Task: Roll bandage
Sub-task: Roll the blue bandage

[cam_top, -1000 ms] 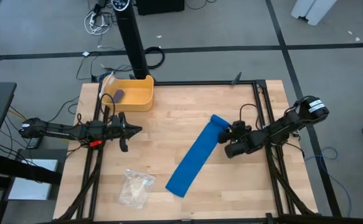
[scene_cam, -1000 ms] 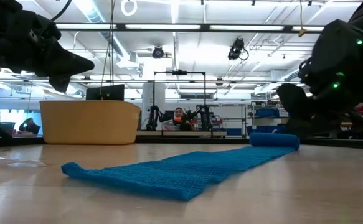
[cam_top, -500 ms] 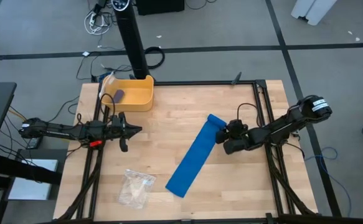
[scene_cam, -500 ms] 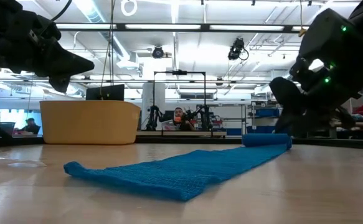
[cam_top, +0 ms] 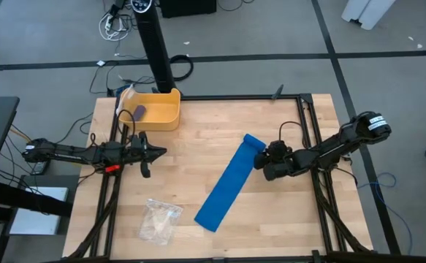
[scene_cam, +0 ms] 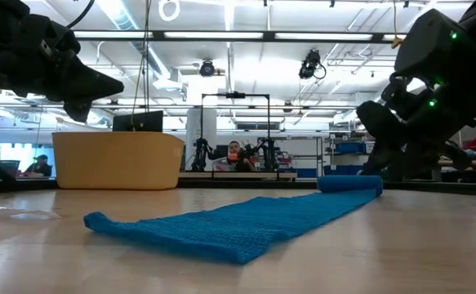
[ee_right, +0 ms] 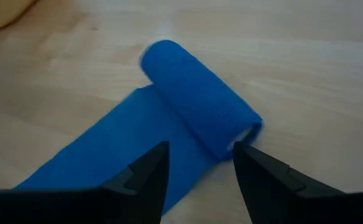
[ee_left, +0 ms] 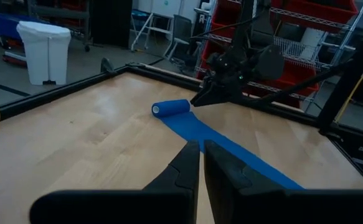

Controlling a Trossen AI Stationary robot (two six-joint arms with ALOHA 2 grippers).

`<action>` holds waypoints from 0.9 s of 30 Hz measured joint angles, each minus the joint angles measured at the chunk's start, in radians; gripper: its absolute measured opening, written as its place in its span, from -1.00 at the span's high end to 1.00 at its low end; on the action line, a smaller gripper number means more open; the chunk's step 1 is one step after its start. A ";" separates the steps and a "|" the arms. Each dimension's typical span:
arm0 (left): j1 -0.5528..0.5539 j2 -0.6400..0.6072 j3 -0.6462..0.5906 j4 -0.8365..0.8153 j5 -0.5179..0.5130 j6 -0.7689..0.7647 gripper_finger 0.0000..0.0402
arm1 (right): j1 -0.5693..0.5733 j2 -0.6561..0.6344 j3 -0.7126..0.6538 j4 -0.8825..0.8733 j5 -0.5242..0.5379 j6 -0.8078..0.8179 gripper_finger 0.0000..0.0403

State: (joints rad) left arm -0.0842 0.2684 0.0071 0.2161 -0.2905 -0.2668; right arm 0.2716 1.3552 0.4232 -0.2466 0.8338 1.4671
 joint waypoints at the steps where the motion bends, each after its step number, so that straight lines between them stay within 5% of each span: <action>1: 0.000 0.000 0.000 0.000 0.000 0.000 0.85 | -0.002 0.000 0.000 -0.007 -0.001 0.004 0.09; 27: 0.000 0.000 0.000 -0.005 -0.004 0.002 0.85 | -0.131 0.001 0.000 0.156 -0.104 -0.179 0.08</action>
State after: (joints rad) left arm -0.0844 0.2686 0.0071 0.2111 -0.2947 -0.2646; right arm 0.1405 1.3560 0.4236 -0.0906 0.7298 1.2881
